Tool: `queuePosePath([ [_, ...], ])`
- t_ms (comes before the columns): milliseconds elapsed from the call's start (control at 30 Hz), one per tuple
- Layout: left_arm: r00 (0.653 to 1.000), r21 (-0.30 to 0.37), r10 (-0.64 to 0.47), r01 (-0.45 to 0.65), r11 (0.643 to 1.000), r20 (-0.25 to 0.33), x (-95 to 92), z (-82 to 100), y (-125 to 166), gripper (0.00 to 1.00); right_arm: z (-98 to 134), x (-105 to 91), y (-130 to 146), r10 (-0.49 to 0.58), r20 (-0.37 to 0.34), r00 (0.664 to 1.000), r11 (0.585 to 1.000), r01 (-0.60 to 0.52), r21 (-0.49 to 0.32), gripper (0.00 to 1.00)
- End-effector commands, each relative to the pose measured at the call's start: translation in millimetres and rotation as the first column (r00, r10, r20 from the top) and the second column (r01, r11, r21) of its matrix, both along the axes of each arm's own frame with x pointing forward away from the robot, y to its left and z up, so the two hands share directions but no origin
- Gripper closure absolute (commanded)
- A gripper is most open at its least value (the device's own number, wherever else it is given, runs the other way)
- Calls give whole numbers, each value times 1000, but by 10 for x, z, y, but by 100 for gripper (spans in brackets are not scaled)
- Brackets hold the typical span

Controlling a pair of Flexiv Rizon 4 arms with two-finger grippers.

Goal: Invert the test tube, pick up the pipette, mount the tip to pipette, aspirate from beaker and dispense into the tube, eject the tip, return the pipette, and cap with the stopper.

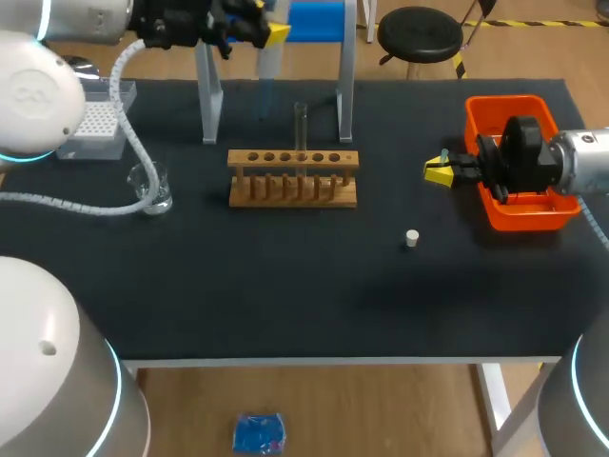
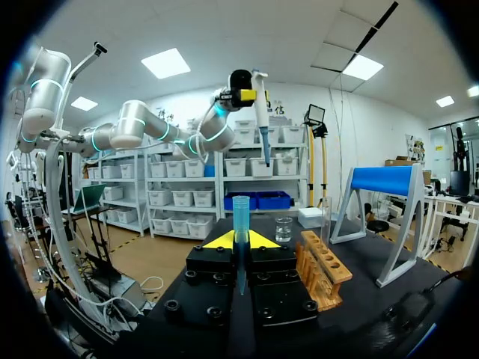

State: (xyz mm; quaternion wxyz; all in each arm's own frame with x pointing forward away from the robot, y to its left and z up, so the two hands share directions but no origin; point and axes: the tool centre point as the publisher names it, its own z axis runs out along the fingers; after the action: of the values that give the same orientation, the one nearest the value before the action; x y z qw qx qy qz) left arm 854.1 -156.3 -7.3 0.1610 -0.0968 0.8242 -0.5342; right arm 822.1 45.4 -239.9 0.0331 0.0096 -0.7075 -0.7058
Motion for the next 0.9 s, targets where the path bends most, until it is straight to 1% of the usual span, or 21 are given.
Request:
queuePosePath([
  [33, 994, -10, -111, 111, 994, 2, 4, 114, -155, 100, -2, -3, -9, 1, 0, 1000, 1000, -1, 0, 100],
  [100, 987, -13, -160, 161, 987, 3, -51, 159, -238, 100, -2, -3, -9, 1, 0, 1000, 1000, -1, 0, 100],
  [133, 985, -9, -171, 171, 985, -1, -79, 167, -263, 100, -2, -3, -9, 1, 0, 1000, 1000, -1, 0, 100],
  [200, 981, -29, -196, 196, 980, -1, -130, 181, -319, 100, -2, -3, -9, 1, 0, 1000, 1000, -1, 0, 100],
  [233, 979, -18, -203, 203, 979, -3, -157, 184, -346, 100, -2, -3, -9, 1, 0, 1000, 1000, -1, 0, 100],
  [267, 978, -38, -210, 211, 977, 7, -178, 187, -364, 100, -2, -3, -9, 1, 0, 1000, 1000, -1, 0, 100],
  [333, 973, -30, -232, 232, 972, 10, -216, 192, -406, 100, -2, -3, -9, 1, 0, 1000, 1000, -1, 0, 100],
  [367, 972, -45, -233, 233, 971, 14, -231, 189, -422, 100, -2, -3, -9, 1, 0, 1000, 1000, -1, 0, 100],
  [467, 968, -37, -252, 253, 967, 8, -265, 159, -465, 100, -2, -3, -9, 1, 0, 1000, 1000, -1, 0, 100],
  [667, 956, -55, -293, 292, 955, -1, -286, 54, -493, 100, -2, -3, -9, 1, 0, 1000, 1000, -1, 0, 100],
  [700, 954, -67, -301, 300, 952, -4, -283, 36, -496, 100, -2, -3, -9, 1, 0, 1000, 1000, -1, 0, 100],
  [733, 950, -64, -311, 310, 949, -12, -282, 23, -506, 100, -2, -3, -9, 1, 0, 1000, 1000, -1, 0, 100],
  [900, 946, -79, -324, 321, 944, -26, -291, -31, -543, 100, -2, -3, -9, 1, 0, 1000, 1000, -1, 0, 100],
])
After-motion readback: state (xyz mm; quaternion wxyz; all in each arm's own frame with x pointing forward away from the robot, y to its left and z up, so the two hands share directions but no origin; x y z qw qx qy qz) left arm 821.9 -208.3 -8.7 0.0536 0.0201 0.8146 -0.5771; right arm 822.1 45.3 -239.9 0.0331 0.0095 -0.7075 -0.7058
